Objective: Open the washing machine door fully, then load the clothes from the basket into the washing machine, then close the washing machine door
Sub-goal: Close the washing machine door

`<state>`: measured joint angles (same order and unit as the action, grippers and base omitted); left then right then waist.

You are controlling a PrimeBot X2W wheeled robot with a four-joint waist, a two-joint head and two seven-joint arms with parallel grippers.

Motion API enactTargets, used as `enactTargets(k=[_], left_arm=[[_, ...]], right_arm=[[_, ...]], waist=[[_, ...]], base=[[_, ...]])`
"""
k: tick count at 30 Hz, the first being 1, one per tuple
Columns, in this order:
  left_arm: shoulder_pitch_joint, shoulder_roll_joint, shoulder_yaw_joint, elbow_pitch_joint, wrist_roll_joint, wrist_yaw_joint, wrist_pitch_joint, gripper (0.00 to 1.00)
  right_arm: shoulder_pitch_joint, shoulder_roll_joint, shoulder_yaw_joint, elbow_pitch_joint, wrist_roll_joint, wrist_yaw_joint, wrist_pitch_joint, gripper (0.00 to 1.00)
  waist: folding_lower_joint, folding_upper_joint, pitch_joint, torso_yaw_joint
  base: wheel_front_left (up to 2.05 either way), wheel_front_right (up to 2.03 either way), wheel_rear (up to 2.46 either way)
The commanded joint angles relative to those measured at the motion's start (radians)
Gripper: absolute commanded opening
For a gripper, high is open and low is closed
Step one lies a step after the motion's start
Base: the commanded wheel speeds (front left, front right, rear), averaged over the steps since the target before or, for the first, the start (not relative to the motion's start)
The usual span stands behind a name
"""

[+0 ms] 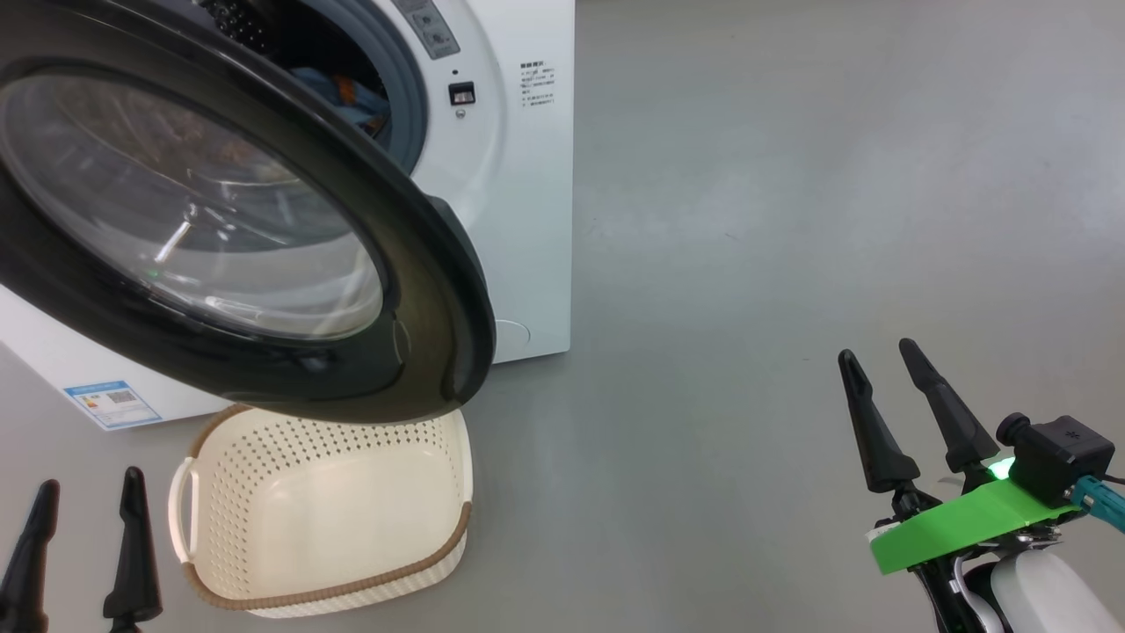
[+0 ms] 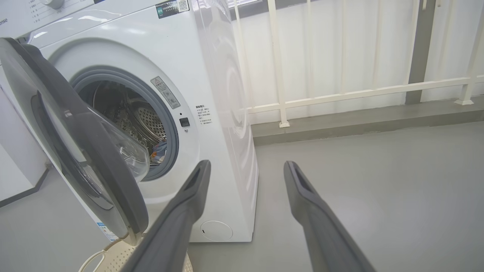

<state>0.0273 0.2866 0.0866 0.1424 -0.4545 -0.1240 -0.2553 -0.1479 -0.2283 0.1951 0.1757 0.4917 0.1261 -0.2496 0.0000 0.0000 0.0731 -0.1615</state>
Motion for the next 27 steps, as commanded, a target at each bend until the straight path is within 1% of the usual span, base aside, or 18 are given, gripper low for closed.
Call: enactTargets(k=[1, 8, 9, 11, 16, 21, 27], left_arm=[[-0.017, 0.017, 0.040, -0.019, 0.014, -0.005, -0.006, 1.00], [-0.024, 0.022, 0.030, -0.016, 0.015, -0.006, -0.006, 1.00], [-0.026, 0.023, 0.028, -0.018, 0.014, -0.006, -0.006, 1.00], [-0.032, 0.025, 0.020, -0.017, 0.010, -0.006, -0.006, 1.00], [-0.042, 0.020, 0.011, -0.016, 0.001, -0.007, -0.006, 1.00], [-0.048, 0.013, 0.008, -0.008, -0.003, -0.007, -0.006, 1.00], [-0.060, 0.008, -0.014, 0.002, -0.011, -0.007, -0.006, 1.00]], right_arm=[[0.004, -0.015, 0.016, -0.026, -0.013, 0.005, -0.012, 1.00], [-0.003, -0.022, 0.024, -0.025, -0.011, 0.005, -0.012, 1.00], [-0.007, -0.024, 0.027, -0.023, -0.011, 0.005, -0.012, 0.91], [-0.021, -0.031, 0.031, -0.023, -0.014, 0.005, -0.012, 0.00], [-0.090, -0.035, 0.057, -0.043, -0.012, 0.005, -0.012, 0.00], [-0.170, -0.028, 0.109, -0.061, -0.009, 0.005, -0.012, 0.00], [-0.288, -0.013, 0.206, -0.070, -0.020, 0.005, -0.012, 0.00]], waist=[[0.0000, 0.0000, 0.000, 0.001], [0.0000, 0.0000, 0.002, 0.005], [0.0000, 0.0000, 0.003, 0.007], [0.0000, 0.0000, 0.007, 0.016], [0.0000, 0.0000, 0.012, 0.060], [0.0000, 0.0000, 0.013, 0.109], [0.0000, 0.0000, 0.019, 0.173]], base=[[0.00, 0.00, 0.00], [0.00, 0.00, 0.00], [0.00, 0.00, 0.00], [0.00, 0.00, 0.00], [0.00, 0.00, 0.00], [0.00, 0.00, 0.00], [0.00, 0.00, 0.00]])
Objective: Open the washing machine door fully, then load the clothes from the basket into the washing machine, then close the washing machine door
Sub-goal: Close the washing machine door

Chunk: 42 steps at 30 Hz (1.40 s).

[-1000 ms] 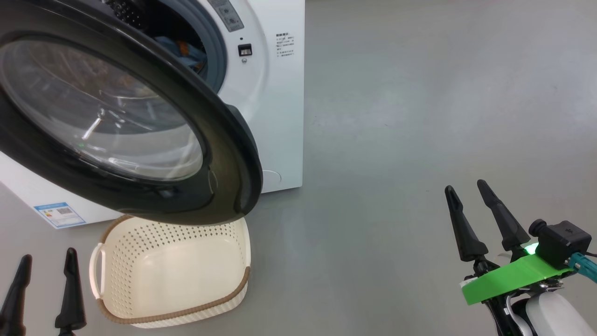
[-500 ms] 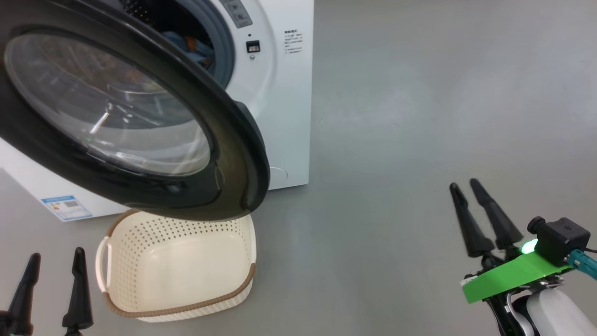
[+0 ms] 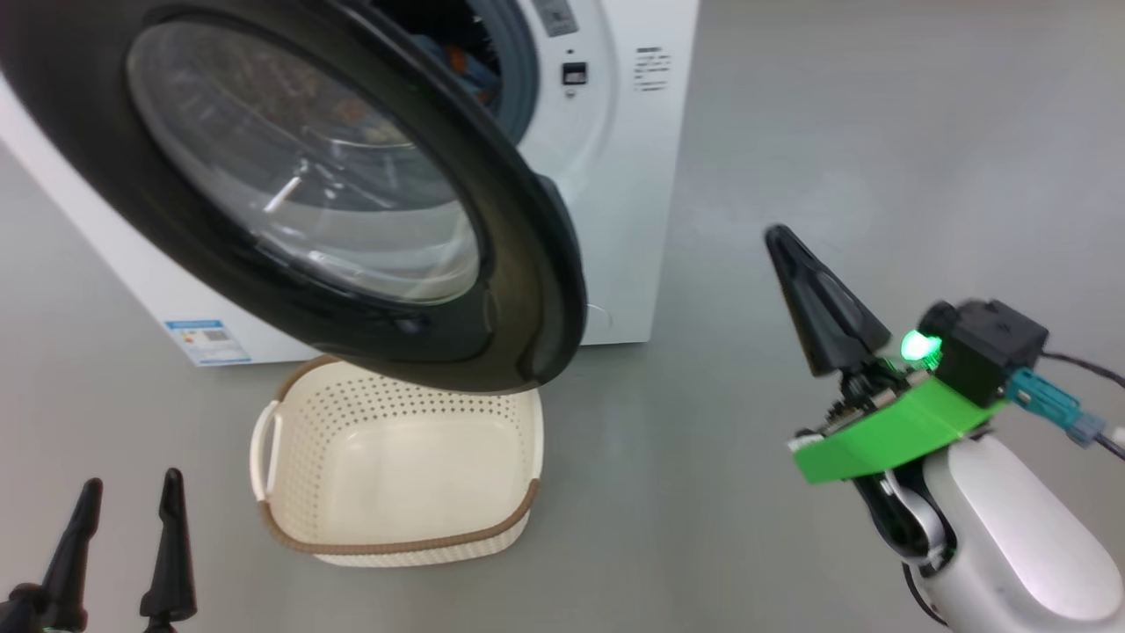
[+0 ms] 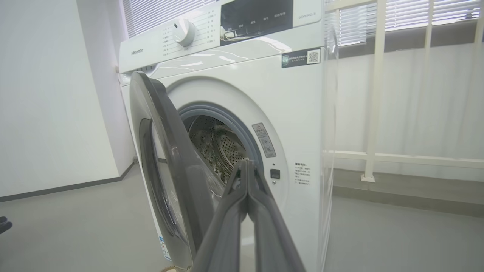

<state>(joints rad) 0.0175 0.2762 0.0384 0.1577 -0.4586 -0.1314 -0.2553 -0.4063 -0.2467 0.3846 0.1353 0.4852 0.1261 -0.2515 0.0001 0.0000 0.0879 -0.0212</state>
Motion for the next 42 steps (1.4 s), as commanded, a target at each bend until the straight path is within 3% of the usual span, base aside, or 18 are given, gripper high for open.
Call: enactTargets(k=[1, 8, 17, 31, 42], left_arm=[[-0.052, 0.019, 0.030, -0.011, -0.009, 0.001, -0.006, 1.00], [-0.064, 0.017, 0.015, 0.006, -0.014, 0.001, -0.006, 1.00], [-0.078, 0.009, -0.003, 0.017, -0.025, 0.001, -0.006, 1.00], [-0.120, 0.007, -0.023, 0.018, -0.051, 0.001, -0.006, 1.00], [-0.156, 0.023, -0.027, 0.030, -0.076, 0.001, -0.006, 1.00]], right_arm=[[-0.048, 0.009, 0.031, -0.033, -0.015, 0.005, -0.010, 0.00], [-0.138, 0.017, 0.160, -0.035, -0.010, 0.005, -0.010, 0.00], [-0.200, -0.006, 0.347, 0.102, 0.054, 0.005, -0.010, 0.00], [-0.321, -0.014, 0.459, 0.356, 0.147, 0.005, -0.010, 0.00], [-0.375, -0.006, 0.459, 0.489, 0.196, 0.005, -0.010, 0.00]], waist=[[-0.0001, 0.0000, 0.005, 0.045], [-0.0001, 0.0000, 0.012, 0.131], [-0.0001, 0.0000, 0.033, 0.222], [-0.0001, 0.0000, 0.117, 0.282], [-0.0001, 0.0000, 0.171, 0.317]], base=[[0.00, 0.00, 0.00], [0.00, 0.00, 0.00], [0.00, 0.00, 0.00], [0.00, 0.00, 0.00], [0.00, 0.00, 0.00]])
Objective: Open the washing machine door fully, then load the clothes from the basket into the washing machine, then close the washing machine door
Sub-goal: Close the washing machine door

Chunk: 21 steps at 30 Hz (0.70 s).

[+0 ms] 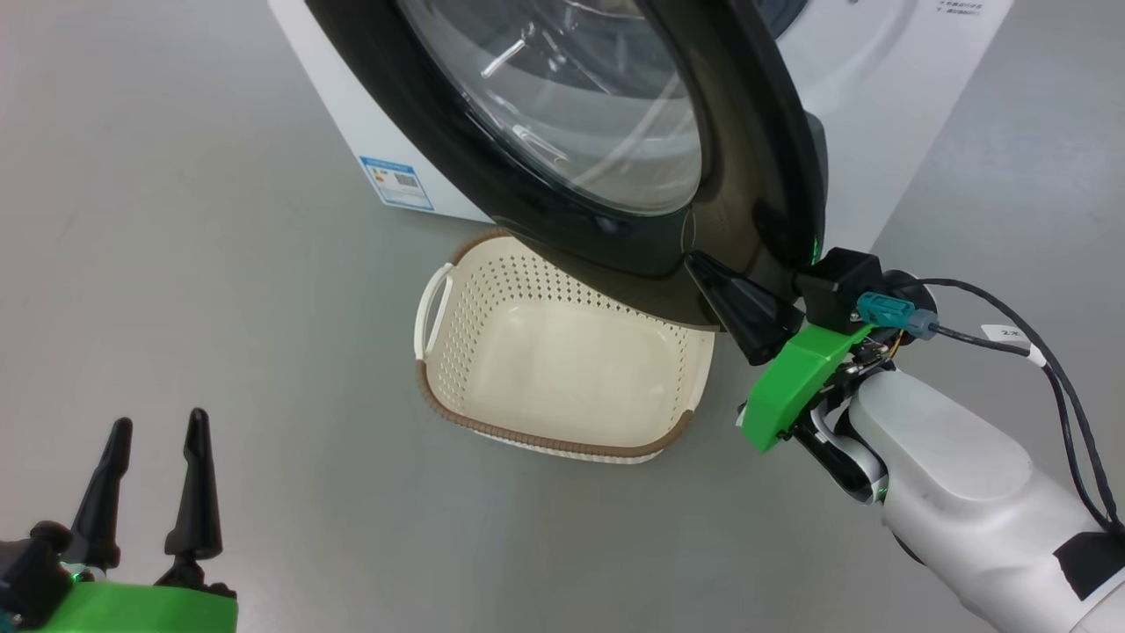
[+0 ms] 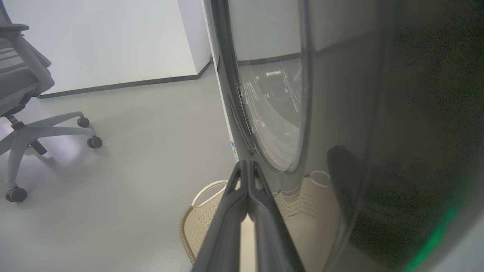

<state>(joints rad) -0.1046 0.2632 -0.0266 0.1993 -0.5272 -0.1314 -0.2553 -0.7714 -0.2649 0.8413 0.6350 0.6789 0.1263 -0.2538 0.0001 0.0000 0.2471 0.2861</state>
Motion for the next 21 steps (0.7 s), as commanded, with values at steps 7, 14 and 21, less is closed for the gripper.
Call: enactTargets(k=[7, 14, 21], left_arm=[[-0.041, 0.042, 0.042, -0.014, -0.014, 0.001, -0.006, 1.00], [-0.043, 0.056, 0.055, -0.024, -0.023, 0.001, -0.006, 1.00], [-0.063, 0.080, 0.058, -0.036, -0.035, 0.001, -0.006, 1.00]], right_arm=[[-0.018, 0.015, -0.047, 0.014, -0.004, 0.004, -0.008, 0.00], [-0.019, 0.010, -0.141, 0.007, -0.044, 0.004, -0.008, 0.00], [-0.041, 0.010, -0.242, -0.023, -0.095, 0.004, -0.008, 0.00]], waist=[[-0.0001, 0.0000, 0.031, 0.013], [-0.0001, 0.0000, 0.071, -0.003], [-0.0001, 0.0000, 0.128, -0.015]], base=[[0.00, 0.00, 0.00], [0.00, 0.00, 0.00], [0.00, 0.00, 0.00]])
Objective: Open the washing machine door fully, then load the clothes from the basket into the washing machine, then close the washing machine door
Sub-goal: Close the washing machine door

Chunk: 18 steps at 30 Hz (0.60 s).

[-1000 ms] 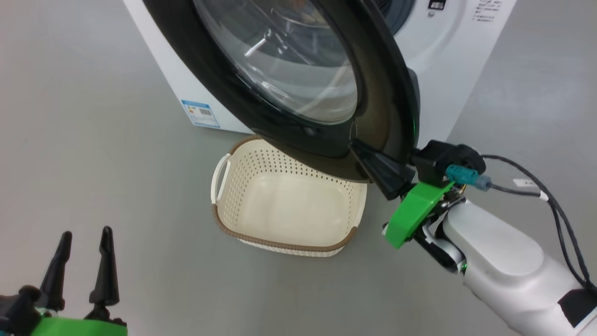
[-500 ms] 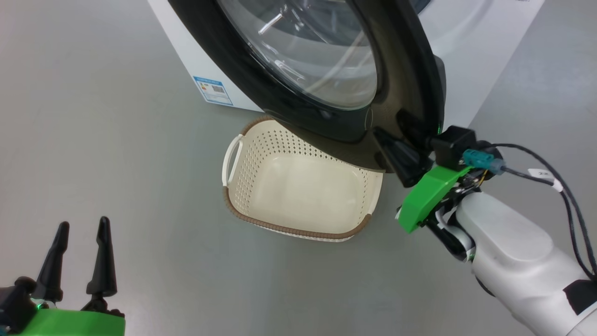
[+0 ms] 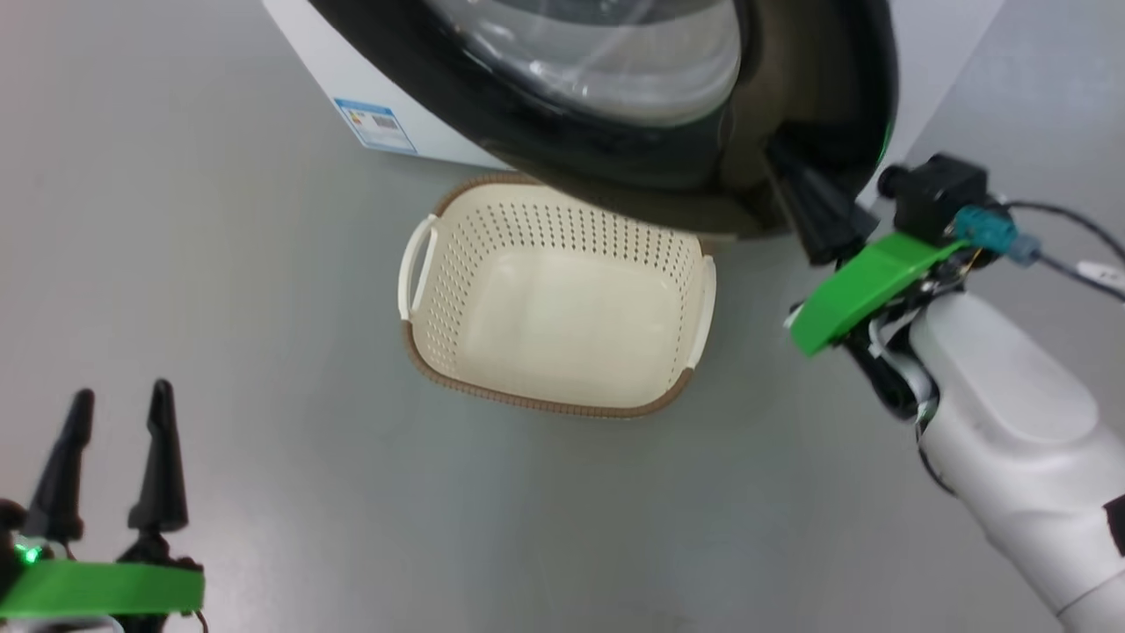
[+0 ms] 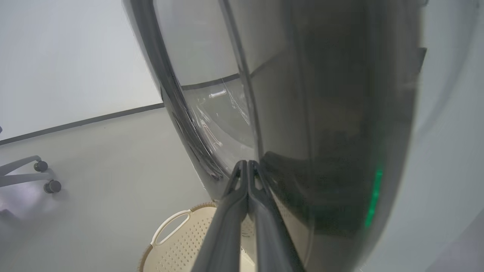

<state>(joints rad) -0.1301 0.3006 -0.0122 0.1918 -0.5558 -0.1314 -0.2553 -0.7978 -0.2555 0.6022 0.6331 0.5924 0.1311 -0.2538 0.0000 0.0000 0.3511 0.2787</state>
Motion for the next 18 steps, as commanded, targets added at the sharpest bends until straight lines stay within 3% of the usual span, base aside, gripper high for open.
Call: enactTargets(k=[1, 18], left_arm=[[-0.041, 0.048, 0.046, -0.032, -0.009, 0.001, -0.006, 1.00], [-0.095, 0.087, 0.071, -0.066, -0.047, 0.001, -0.006, 1.00]], right_arm=[[-0.022, 0.002, -0.018, -0.026, -0.018, 0.000, -0.008, 0.00], [-0.232, -0.027, -0.249, -0.060, -0.171, 0.000, -0.008, 0.00]], waist=[[0.0000, 0.0000, 0.035, -0.009], [0.0000, 0.0000, 0.218, 0.023]], base=[[0.00, 0.00, 0.00], [0.00, 0.00, 0.00]])
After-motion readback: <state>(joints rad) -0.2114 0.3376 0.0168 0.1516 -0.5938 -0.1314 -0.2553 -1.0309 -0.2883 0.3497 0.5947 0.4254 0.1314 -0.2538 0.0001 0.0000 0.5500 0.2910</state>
